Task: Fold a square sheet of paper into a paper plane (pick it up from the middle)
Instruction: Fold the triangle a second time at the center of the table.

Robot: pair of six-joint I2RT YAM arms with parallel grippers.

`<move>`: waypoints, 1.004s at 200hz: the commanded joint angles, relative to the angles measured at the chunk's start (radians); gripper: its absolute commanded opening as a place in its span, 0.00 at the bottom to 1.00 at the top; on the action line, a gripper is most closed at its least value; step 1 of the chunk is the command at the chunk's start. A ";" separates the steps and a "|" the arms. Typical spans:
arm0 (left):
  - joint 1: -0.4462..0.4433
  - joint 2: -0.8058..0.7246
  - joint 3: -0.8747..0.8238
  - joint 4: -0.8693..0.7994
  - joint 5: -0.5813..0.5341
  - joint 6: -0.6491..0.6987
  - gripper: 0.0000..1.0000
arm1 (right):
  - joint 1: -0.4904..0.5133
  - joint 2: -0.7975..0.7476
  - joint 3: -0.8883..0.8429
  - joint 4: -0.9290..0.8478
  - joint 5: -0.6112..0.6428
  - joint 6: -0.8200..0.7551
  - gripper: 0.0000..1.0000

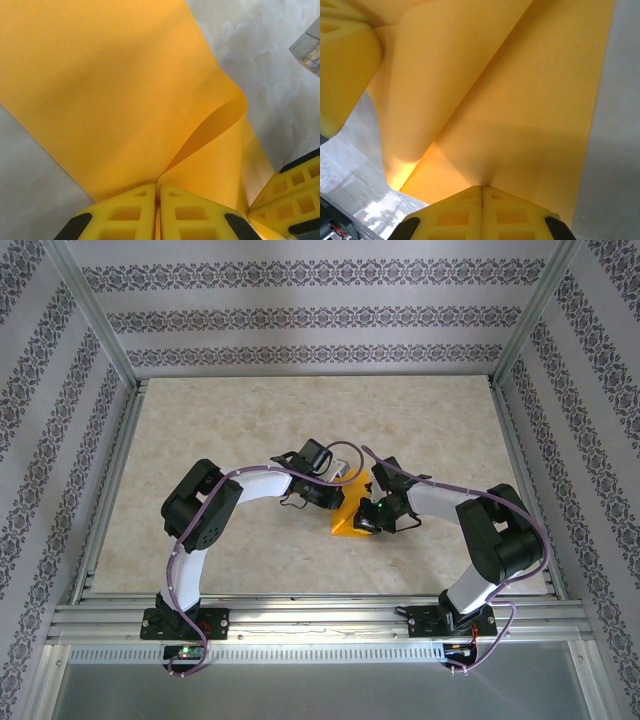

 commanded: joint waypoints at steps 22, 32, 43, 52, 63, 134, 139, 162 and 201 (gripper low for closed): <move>0.018 -0.023 -0.012 -0.007 -0.025 0.010 0.08 | -0.011 0.025 -0.008 -0.077 0.025 -0.010 0.02; 0.018 -0.027 -0.019 0.001 -0.028 0.006 0.07 | -0.010 0.024 -0.008 -0.078 0.025 -0.009 0.02; 0.018 -0.020 -0.013 -0.002 -0.026 0.006 0.07 | -0.010 0.023 -0.008 -0.078 0.025 -0.010 0.02; 0.018 -0.012 -0.011 -0.002 -0.026 0.000 0.07 | -0.011 0.024 -0.006 -0.078 0.026 -0.010 0.02; 0.018 -0.008 -0.016 0.007 -0.021 -0.009 0.07 | -0.011 0.024 -0.006 -0.079 0.025 -0.010 0.02; 0.019 -0.040 -0.049 0.040 -0.021 -0.038 0.07 | -0.011 0.022 -0.009 -0.077 0.026 -0.010 0.02; 0.019 -0.042 -0.050 0.043 -0.021 -0.038 0.07 | -0.012 0.022 -0.010 -0.078 0.025 -0.011 0.02; 0.020 -0.038 -0.047 0.042 -0.026 -0.037 0.07 | -0.012 0.020 -0.008 -0.079 0.021 -0.027 0.02; 0.019 -0.048 -0.064 0.062 -0.027 -0.054 0.07 | -0.013 0.025 -0.007 -0.088 0.012 -0.044 0.02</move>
